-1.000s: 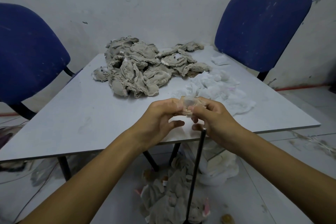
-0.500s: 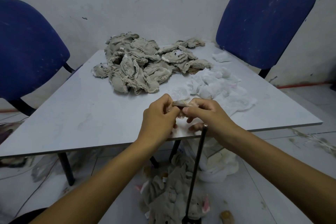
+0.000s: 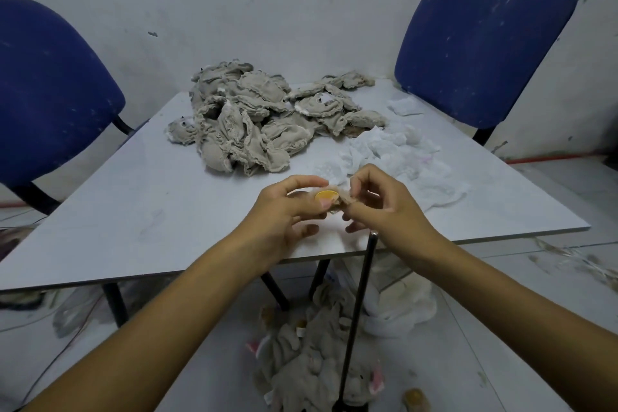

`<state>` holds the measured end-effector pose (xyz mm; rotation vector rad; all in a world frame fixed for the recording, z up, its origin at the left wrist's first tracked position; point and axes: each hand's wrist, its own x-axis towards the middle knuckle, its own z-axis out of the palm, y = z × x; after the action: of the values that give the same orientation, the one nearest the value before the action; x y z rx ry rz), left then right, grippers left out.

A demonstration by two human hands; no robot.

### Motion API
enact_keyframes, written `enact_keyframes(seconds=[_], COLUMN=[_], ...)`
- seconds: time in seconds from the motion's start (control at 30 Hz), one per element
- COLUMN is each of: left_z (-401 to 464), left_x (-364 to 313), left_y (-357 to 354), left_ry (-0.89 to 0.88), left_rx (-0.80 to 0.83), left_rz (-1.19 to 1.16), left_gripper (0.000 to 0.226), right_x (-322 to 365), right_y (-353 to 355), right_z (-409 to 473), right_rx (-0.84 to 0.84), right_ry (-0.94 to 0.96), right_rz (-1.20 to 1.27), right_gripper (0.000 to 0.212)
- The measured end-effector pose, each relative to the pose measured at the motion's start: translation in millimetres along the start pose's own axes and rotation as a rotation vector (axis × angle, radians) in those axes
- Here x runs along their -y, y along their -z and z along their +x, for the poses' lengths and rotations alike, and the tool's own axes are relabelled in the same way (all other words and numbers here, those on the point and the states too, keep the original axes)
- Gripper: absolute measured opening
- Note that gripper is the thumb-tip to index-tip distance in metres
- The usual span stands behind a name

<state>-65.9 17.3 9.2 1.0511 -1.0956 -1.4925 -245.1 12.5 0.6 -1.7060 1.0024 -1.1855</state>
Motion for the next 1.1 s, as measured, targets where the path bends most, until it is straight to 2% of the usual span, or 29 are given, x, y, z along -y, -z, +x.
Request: enact_keyframes(seconds=[0.17,0.27,0.33,0.4,0.47,0.5,0.57,0.63,0.73,0.77,0.83,0.93,1.03,1.1], left_z=[0.2,2.4,4.8,5.6,4.0,4.0,8.2,13.1,24.2,28.5,35.4,40.7,43.4,44.4], left_x=[5.0,8.6,8.7,5.7,0.8,0.1,1.7,5.0,9.9,10.9,13.1,14.1,16.5,16.0], left_y=[2.5,1.6,4.0,8.7,13.2,14.9,17.5,19.0,20.1,22.1,28.0,31.8,30.1,29.9], left_ry=[0.082,0.059,-0.028,-0.12,-0.109,-0.095,-0.111,-0.128,-0.172,-0.218,-0.341,-0.403,-0.35,-0.354], left_rx=[0.076,0.043,0.021,0.115,0.296,0.32,0.258,0.188,0.028,-0.035,-0.103,-0.042,0.057,0.079], left_rz=[-0.036,-0.027,0.079,0.285,0.453,0.515,0.578,0.619,0.676,0.749,1.011,1.3,1.378,1.35], left_gripper=[0.015,0.019,0.021,0.017,0.021,0.029,0.032,0.024,0.014,0.013,0.027,0.05,0.054,0.05], right_x=[-1.9,-1.1,-1.1,-3.6,-9.3,-13.3,-21.7,-30.2,-42.5,-44.5,-44.8,-41.7,-40.8,-36.7], right_y=[-3.5,-1.6,0.5,3.9,9.5,12.7,15.0,9.4,-1.4,-3.9,-6.0,-6.6,-7.7,-8.8], right_z=[-1.5,-1.8,-0.4,4.6,16.2,24.0,39.2,47.8,45.7,44.1,43.1,41.6,38.5,39.1], right_rx=[-0.03,0.056,0.105,0.058,0.0,0.017,0.146,0.266,0.214,0.181,0.155,0.112,0.149,0.167], right_ry=[0.04,0.044,0.016,0.004,0.03,0.056,0.048,-0.034,0.07,0.114,0.147,0.136,0.138,0.148], right_rz=[-0.116,-0.224,-0.198,-0.193,-0.42,-0.605,-0.881,-1.008,-1.27,-1.27,-1.161,-0.998,-1.018,-1.027], right_gripper=[0.023,0.033,0.038,0.039,0.047,0.051,0.059,0.062,0.055,0.05,0.036,0.019,0.014,0.013])
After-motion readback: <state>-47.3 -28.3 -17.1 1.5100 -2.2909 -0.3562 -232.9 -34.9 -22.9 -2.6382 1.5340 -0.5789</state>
